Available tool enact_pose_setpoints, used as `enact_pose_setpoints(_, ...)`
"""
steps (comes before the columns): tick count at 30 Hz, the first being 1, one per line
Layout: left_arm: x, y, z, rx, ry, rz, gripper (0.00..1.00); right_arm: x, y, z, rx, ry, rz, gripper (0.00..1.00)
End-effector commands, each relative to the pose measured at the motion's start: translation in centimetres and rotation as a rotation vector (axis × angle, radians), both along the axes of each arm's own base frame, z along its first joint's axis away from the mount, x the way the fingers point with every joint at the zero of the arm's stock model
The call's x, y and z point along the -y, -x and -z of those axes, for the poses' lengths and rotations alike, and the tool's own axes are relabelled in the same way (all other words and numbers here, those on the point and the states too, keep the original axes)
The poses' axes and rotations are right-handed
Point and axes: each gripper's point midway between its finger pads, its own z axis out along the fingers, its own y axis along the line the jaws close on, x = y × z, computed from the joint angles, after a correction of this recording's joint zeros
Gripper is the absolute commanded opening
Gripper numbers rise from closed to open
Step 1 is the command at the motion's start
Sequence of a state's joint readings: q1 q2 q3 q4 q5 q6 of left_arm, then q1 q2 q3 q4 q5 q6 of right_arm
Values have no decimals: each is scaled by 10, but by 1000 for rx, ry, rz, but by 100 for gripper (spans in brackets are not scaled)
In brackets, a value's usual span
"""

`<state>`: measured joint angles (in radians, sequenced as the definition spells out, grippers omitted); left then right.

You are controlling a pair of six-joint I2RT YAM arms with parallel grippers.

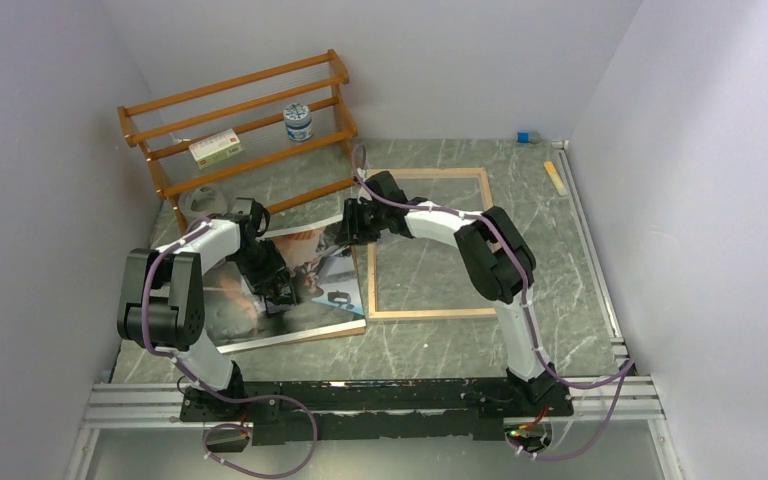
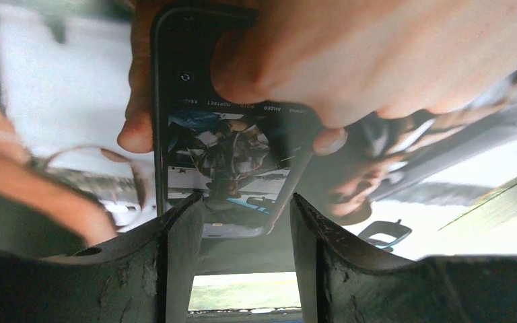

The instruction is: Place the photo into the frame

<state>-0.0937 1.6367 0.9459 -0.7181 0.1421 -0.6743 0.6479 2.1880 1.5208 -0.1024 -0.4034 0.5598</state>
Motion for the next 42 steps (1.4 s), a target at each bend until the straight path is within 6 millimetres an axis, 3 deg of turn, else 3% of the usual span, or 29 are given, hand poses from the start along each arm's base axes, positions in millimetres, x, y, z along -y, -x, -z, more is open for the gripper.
enact_pose_setpoints(1,3,-8,-3,33,13,2,55,-19,3,-20,38,-154,-91,40)
enact_pose_setpoints(5,5,-10,-6,45,24,2,55,-28,15,-22,-14,-235,-131,38)
enact_pose_setpoints(10,6,-12,-11,63,29,1,56,-27,15,-13,-31,-227,-123,35)
enact_pose_setpoints(15,4,-19,-31,113,18,-1,56,-19,6,-28,30,-217,-93,8)
enact_pose_setpoints(17,0,-29,-51,161,-6,-3,56,-13,3,-47,82,-219,-90,0)
enact_pose_setpoints(22,-11,-44,-123,320,-56,-12,62,7,7,-112,225,-183,-94,0)
enact_pose_setpoints(26,-12,-43,-170,416,-53,-8,71,32,27,-151,305,-144,-93,0)
enact_pose_setpoints(34,10,-41,-249,518,104,-60,94,78,77,-212,511,-126,-136,0)
enact_pose_setpoints(38,15,-44,-279,600,169,-121,94,90,97,-234,580,-153,-159,0)
enact_pose_setpoints(42,29,-44,-287,597,276,-137,94,93,120,-251,625,-188,-216,0)
